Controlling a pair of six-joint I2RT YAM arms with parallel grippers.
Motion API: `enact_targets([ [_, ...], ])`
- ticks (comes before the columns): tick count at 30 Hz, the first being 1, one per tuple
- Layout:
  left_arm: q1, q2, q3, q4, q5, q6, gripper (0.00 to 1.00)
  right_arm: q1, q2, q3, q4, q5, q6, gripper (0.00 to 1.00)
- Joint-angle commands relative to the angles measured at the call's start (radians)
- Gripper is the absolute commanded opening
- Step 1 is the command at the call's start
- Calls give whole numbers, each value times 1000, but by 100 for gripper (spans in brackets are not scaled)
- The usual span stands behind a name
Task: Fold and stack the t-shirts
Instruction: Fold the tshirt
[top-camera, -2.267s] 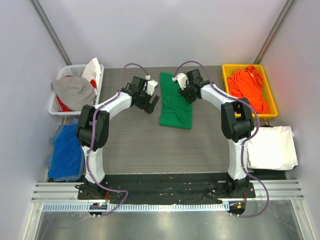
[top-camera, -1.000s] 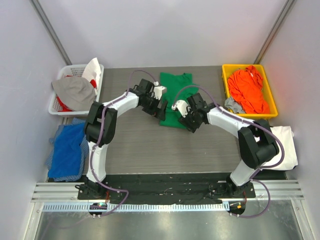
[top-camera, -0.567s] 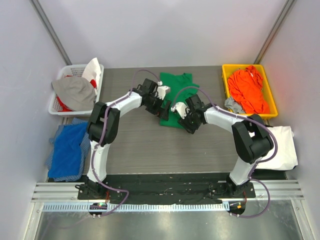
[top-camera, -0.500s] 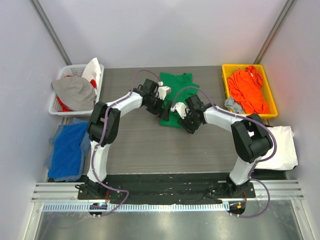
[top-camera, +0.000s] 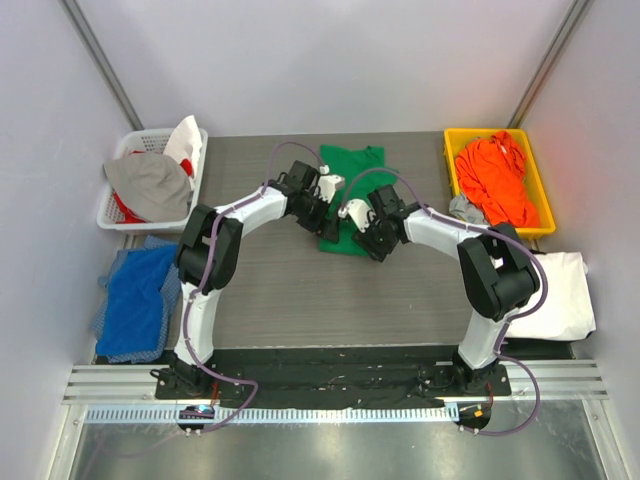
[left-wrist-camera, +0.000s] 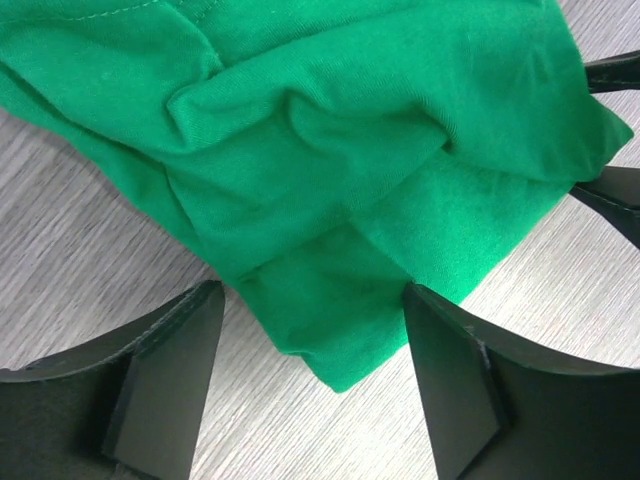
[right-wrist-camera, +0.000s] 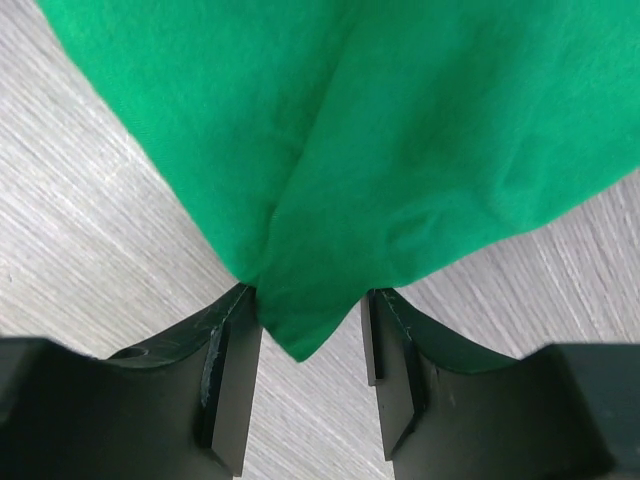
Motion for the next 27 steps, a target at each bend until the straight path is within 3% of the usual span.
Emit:
enact_targets([
  [1, -8, 19, -25, -51, 25, -9, 74, 2, 17, 43, 33, -5, -11, 49],
  [3, -9, 23, -25, -52, 28, -10, 68, 2, 29, 44, 37, -6, -16, 47],
  [6, -8, 25, -29, -55, 29, -9, 56, 2, 40, 45, 38, -6, -13, 35],
  [7, -9, 25, -31, -61, 31, -9, 52, 2, 40, 41, 37, -6, -11, 24],
  [10, -9, 10, -52, -77, 40, 19, 35, 2, 29, 34, 23, -13, -8, 9],
  [12, -11, -7, -80, -98, 45, 45, 16, 0, 3, 22, -5, -28, -8, 1],
  [13, -11, -28, -106, -107, 43, 53, 2, 5, -9, 14, -14, -31, -10, 1],
  [27, -92, -302, -393, -175, 26, 128, 0, 169, -295, -78, -290, -94, -39, 1],
])
